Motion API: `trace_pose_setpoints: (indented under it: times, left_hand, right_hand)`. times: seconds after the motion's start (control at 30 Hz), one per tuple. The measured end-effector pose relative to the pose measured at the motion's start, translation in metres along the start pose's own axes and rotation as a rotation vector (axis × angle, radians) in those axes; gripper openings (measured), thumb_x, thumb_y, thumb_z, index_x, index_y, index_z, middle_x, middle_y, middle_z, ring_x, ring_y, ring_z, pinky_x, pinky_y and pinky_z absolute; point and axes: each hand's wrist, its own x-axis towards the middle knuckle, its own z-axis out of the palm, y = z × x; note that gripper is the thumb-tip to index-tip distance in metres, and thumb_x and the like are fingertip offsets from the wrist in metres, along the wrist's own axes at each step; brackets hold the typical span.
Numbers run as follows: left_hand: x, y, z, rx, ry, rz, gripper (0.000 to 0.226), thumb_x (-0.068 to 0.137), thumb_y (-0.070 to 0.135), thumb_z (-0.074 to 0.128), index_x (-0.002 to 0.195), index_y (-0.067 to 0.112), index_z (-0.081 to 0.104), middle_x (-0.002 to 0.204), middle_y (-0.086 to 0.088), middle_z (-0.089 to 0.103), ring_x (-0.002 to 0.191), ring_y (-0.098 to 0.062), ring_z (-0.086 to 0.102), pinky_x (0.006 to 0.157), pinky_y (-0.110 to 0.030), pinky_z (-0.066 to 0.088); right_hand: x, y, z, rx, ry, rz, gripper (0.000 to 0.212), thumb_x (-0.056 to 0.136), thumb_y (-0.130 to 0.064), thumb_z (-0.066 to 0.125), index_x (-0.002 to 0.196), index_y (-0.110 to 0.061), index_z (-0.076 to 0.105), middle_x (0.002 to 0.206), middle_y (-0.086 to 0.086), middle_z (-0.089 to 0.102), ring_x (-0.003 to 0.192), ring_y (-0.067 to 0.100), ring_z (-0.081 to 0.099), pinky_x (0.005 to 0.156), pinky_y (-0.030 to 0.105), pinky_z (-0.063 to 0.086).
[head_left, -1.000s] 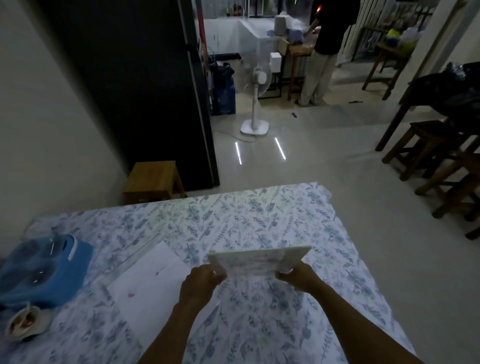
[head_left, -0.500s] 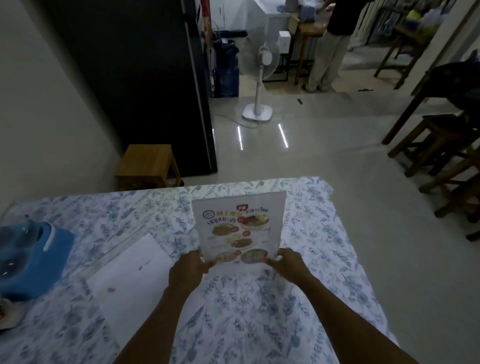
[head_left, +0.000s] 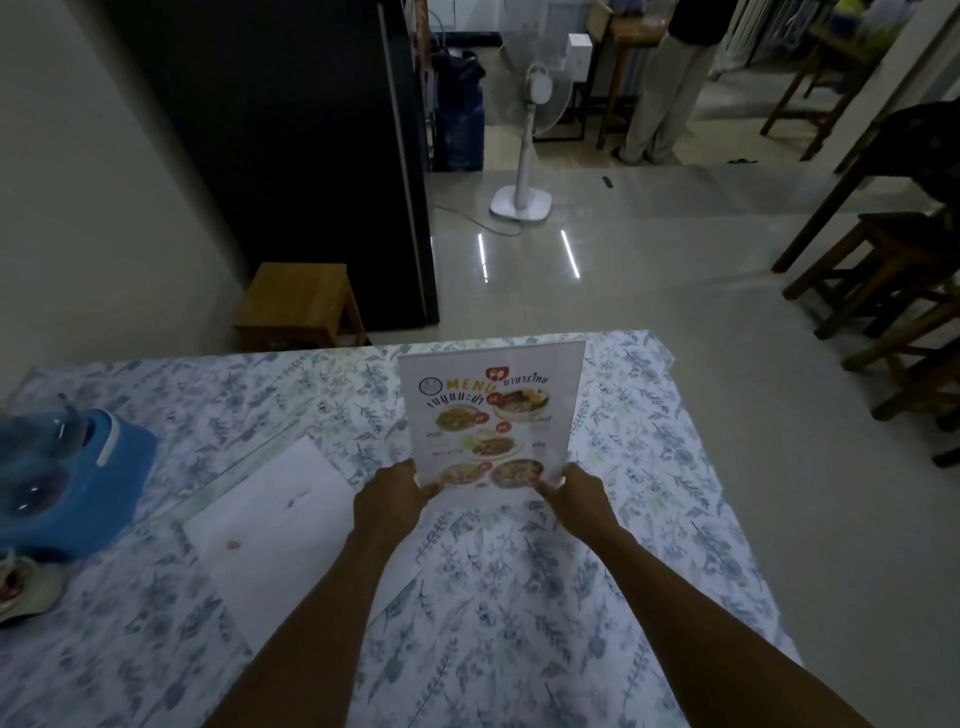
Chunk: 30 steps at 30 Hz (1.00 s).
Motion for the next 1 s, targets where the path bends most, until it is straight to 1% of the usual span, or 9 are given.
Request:
trace_pose_setpoints:
  times: [0.13,0.2,0.3,0.4,0.47,0.57,0.63,0.83,1.0]
  left_hand:
    - [-0.014,0.0,0.002,0.06,0.027,0.011,0.067,0.082,0.057,0.067,0.132,0.019,0.044,0.119,-0.015,0.067,0.103,-0.036,0.067,0.081,-0.041,0.054]
    - [-0.022,-0.006,0.001,0.1,0.031,0.018,0.072,0.082,0.059,0.065,0.136,0.02,0.039,0.122,-0.017,0.065,0.105,-0.037,0.065,0.084,-0.042,0.053]
    - [-0.037,-0.02,-0.008,0.106,0.051,0.038,0.068,0.084,0.059,0.063,0.136,0.021,0.04,0.123,-0.017,0.063,0.106,-0.038,0.064,0.085,-0.041,0.051]
    - [-0.057,-0.045,-0.016,0.13,0.057,0.059,0.066,0.086,0.06,0.059,0.135,0.02,0.04,0.12,-0.019,0.065,0.104,-0.039,0.064,0.085,-0.042,0.052]
    - [-0.073,-0.068,-0.022,0.134,0.051,0.062,0.066,0.086,0.062,0.057,0.136,0.02,0.04,0.119,-0.018,0.065,0.103,-0.038,0.065,0.084,-0.041,0.051]
    - [-0.095,-0.105,-0.034,0.125,0.044,0.045,0.065,0.088,0.058,0.057,0.137,0.019,0.04,0.121,-0.017,0.064,0.104,-0.037,0.064,0.084,-0.041,0.051]
    - [-0.11,-0.13,-0.044,0.112,0.054,0.017,0.065,0.088,0.058,0.058,0.137,0.019,0.04,0.12,-0.016,0.065,0.104,-0.036,0.064,0.083,-0.04,0.05]
    - [-0.154,-0.206,-0.062,0.046,0.046,-0.098,0.063,0.087,0.059,0.058,0.135,0.022,0.042,0.124,-0.015,0.064,0.11,-0.033,0.062,0.089,-0.041,0.049]
    - [-0.162,-0.239,-0.051,-0.277,-0.113,-0.134,0.093,0.072,0.065,0.071,0.144,0.016,0.037,0.142,-0.012,0.053,0.127,-0.029,0.054,0.104,-0.039,0.045]
  right_hand:
    - [-0.024,-0.011,0.01,0.118,0.099,0.022,0.067,0.09,-0.035,0.066,0.133,-0.002,0.026,0.116,0.023,0.065,0.095,0.038,0.067,0.062,0.033,0.047]
    - [-0.037,-0.015,0.017,0.148,0.12,0.029,0.066,0.09,-0.03,0.067,0.133,-0.005,0.022,0.117,0.023,0.066,0.096,0.038,0.067,0.068,0.036,0.051]
    - [-0.058,-0.023,0.032,0.17,0.143,0.037,0.079,0.089,-0.033,0.068,0.141,-0.009,0.013,0.119,0.022,0.065,0.099,0.037,0.067,0.079,0.04,0.053]
    - [-0.086,-0.034,0.054,0.144,0.126,0.045,0.087,0.091,-0.033,0.065,0.149,-0.008,0.006,0.125,0.026,0.061,0.107,0.039,0.063,0.081,0.035,0.048]
    - [-0.105,-0.042,0.071,0.115,0.101,0.042,0.087,0.091,-0.033,0.065,0.149,-0.004,0.008,0.126,0.028,0.06,0.112,0.04,0.061,0.086,0.036,0.048]
    - [-0.129,-0.054,0.1,0.073,0.046,0.01,0.083,0.09,-0.037,0.065,0.146,-0.001,0.015,0.118,0.027,0.064,0.104,0.039,0.064,0.087,0.042,0.054]
    - [-0.144,-0.063,0.12,0.033,0.014,-0.007,0.08,0.091,-0.039,0.064,0.145,-0.001,0.019,0.124,0.027,0.061,0.109,0.039,0.062,0.089,0.042,0.051]
    - [-0.168,-0.089,0.173,-0.26,-0.106,-0.144,0.069,0.09,-0.047,0.06,0.137,-0.005,0.033,0.124,0.023,0.058,0.111,0.038,0.059,0.089,0.044,0.052]
    - [-0.151,-0.094,0.192,-0.464,-0.123,-0.154,0.072,0.091,-0.051,0.054,0.142,-0.006,0.03,0.14,0.021,0.043,0.127,0.042,0.041,0.097,0.051,0.044]
